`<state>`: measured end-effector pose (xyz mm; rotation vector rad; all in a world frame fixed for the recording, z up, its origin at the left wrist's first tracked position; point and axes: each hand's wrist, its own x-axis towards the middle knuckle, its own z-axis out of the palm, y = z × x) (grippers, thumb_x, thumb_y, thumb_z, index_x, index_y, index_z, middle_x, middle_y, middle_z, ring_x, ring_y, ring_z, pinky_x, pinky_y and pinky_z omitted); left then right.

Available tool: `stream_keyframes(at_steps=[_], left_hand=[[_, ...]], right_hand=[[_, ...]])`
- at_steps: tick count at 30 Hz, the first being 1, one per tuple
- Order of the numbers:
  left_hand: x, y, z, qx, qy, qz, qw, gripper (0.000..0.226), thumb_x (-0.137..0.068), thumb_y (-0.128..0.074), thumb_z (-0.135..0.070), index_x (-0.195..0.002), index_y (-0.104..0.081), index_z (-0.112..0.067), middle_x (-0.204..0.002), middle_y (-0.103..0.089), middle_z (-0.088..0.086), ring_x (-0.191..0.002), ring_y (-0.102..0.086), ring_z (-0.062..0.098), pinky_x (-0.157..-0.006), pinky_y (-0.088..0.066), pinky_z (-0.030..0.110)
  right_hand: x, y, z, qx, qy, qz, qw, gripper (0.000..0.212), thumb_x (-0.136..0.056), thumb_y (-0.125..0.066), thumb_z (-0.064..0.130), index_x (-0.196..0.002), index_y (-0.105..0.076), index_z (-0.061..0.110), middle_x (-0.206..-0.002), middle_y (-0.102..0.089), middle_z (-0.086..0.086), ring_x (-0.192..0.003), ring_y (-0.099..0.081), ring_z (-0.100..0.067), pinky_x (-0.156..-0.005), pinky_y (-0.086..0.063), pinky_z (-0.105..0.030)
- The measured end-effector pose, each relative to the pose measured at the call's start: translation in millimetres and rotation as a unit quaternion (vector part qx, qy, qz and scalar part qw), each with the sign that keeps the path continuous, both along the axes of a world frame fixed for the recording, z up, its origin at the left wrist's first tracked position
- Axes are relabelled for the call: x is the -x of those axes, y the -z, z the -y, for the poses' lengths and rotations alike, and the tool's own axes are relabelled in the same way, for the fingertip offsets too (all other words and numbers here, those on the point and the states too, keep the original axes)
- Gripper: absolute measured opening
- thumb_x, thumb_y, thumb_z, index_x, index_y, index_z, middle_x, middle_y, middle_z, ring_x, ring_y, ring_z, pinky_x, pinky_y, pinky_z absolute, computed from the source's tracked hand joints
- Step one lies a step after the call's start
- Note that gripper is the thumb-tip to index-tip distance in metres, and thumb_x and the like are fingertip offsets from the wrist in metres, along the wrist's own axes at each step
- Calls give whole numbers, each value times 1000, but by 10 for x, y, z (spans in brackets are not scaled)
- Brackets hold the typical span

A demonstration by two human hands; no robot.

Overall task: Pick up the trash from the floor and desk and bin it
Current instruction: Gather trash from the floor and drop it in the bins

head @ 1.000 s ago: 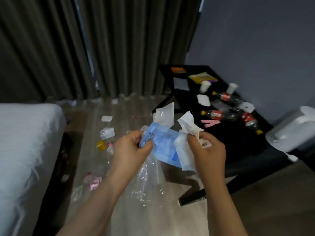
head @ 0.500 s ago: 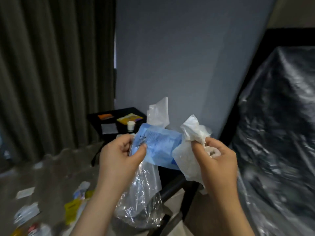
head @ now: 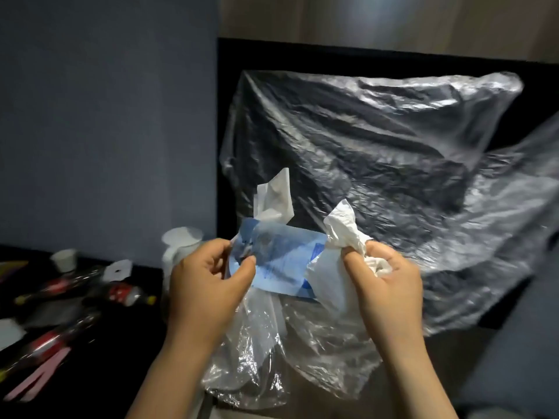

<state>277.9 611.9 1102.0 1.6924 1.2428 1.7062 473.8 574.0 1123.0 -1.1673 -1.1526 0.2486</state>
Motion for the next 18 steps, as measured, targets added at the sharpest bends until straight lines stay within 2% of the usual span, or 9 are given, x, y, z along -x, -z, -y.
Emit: stream_keyframes(at_steps=[3, 5, 8, 13, 16, 18], left_hand=[[-370, -39, -227, 12, 83, -20, 996, 8, -71, -71, -30, -77, -67, -27, -62, -66, -2, -53, -59, 15, -50, -49, 32], [-636, -34, -295, 21, 145, -23, 989, 10, -68, -69, -29, -76, -67, -25, -64, -68, -3, -58, -64, 18, -55, -53, 37], [-1078, 34, -309, 36, 247, -19, 968, 12, -70, -73, -16, -76, -68, -25, -68, -70, -4, -67, -68, 21, -60, -55, 41], [-1954, 146, 90, 44, 405, -30, 913, 15, -70, -75, -15, -76, -68, -27, -68, -71, -3, -67, -67, 27, -63, -55, 44], [-2490, 115, 479, 26, 476, -35, 878, 11, -65, -70, -27, -75, -66, -28, -68, -70, -2, -66, -65, 28, -61, -53, 38], [-2837, 123, 756, 19, 513, -40, 857, 9, -68, -73, -25, -74, -67, -27, -69, -70, -2, -66, -65, 28, -63, -53, 41]], right_hand=[[-235, 23, 145, 7, 102, -1, 995, 22, -73, -61, 22, -57, -47, 16, -48, -35, 12, -47, -28, -5, -41, -24, -20], [-374, 60, 283, 14, 166, -12, 986, 20, -74, -63, 20, -58, -52, 16, -48, -36, 12, -46, -29, -4, -41, -25, -20], [-588, 123, 596, 32, 263, -15, 964, 19, -75, -64, 19, -59, -53, 14, -50, -39, 11, -48, -33, -5, -42, -28, -21], [-1011, 196, 1416, 49, 420, -23, 906, 19, -77, -63, 9, -66, -51, -1, -51, -40, 5, -48, -32, -5, -42, -28, -21], [-1267, 198, 1912, 44, 497, -28, 866, 27, -76, -62, 8, -57, -43, 7, -48, -34, 8, -46, -28, -6, -40, -23, -20], [-1437, 227, 2253, 31, 533, -38, 845, 32, -76, -62, 8, -55, -39, 11, -48, -31, 9, -46, -26, -6, -40, -22, -21]])
